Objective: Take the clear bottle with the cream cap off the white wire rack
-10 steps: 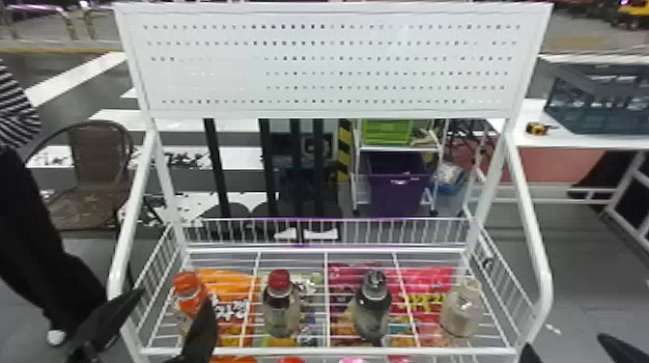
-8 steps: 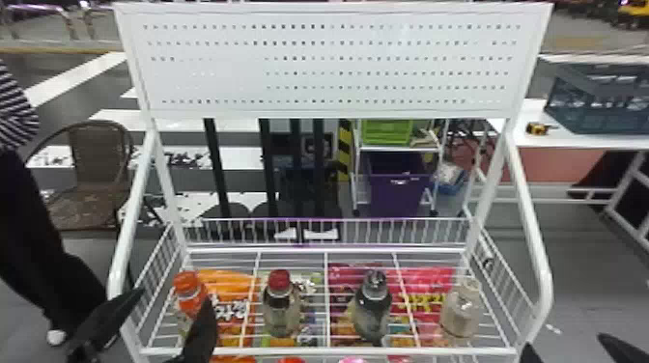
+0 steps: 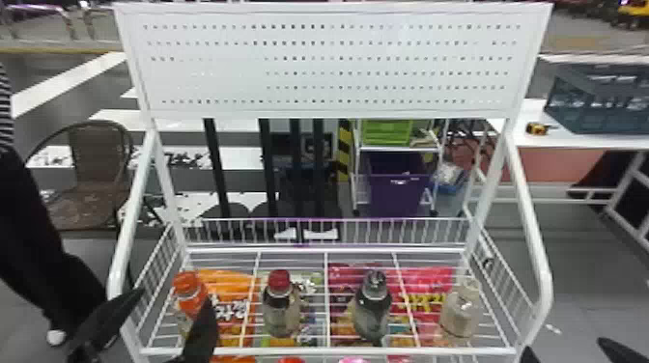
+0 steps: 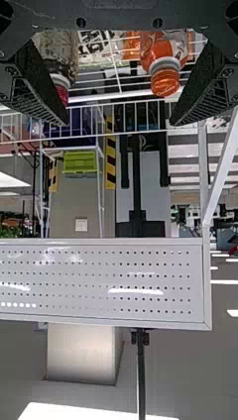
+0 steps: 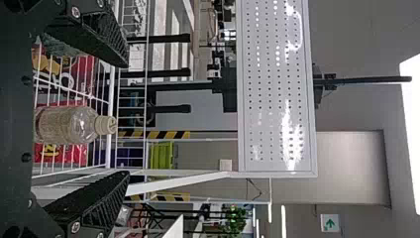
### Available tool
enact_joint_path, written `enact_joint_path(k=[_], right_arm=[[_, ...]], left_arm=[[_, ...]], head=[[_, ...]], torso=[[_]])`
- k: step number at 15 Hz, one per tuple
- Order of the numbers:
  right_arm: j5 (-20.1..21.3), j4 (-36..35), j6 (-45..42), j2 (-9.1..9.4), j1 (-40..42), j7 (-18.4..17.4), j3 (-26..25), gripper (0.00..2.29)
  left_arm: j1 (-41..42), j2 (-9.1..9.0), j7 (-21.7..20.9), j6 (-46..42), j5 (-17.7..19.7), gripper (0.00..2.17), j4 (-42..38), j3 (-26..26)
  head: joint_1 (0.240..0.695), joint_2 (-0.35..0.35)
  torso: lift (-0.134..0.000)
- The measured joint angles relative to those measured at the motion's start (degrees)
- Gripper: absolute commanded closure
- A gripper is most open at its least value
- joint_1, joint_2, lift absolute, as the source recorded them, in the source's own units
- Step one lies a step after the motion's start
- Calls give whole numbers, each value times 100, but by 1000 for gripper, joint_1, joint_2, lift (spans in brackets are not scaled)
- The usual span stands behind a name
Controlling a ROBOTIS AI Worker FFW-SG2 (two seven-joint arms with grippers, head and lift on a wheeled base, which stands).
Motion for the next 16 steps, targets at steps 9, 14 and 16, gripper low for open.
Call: enact_joint_path(k=[9, 14, 16], right_arm=[[510, 3251, -846, 0, -2022, -246, 291, 130], [627, 4363, -926, 0, -2990, -503, 456, 134], [642, 4676, -914, 0, -3272, -520, 494, 134]], left_arm=[[-13, -9, 0, 107, -4, 130, 26, -41], [-109, -4, 0, 377, -25, 130, 42, -60], [-139, 15, 0, 432, -26, 130, 57, -58]], head=[[499, 0], [499, 0], [499, 0]], torso=[[0], [0], [0]])
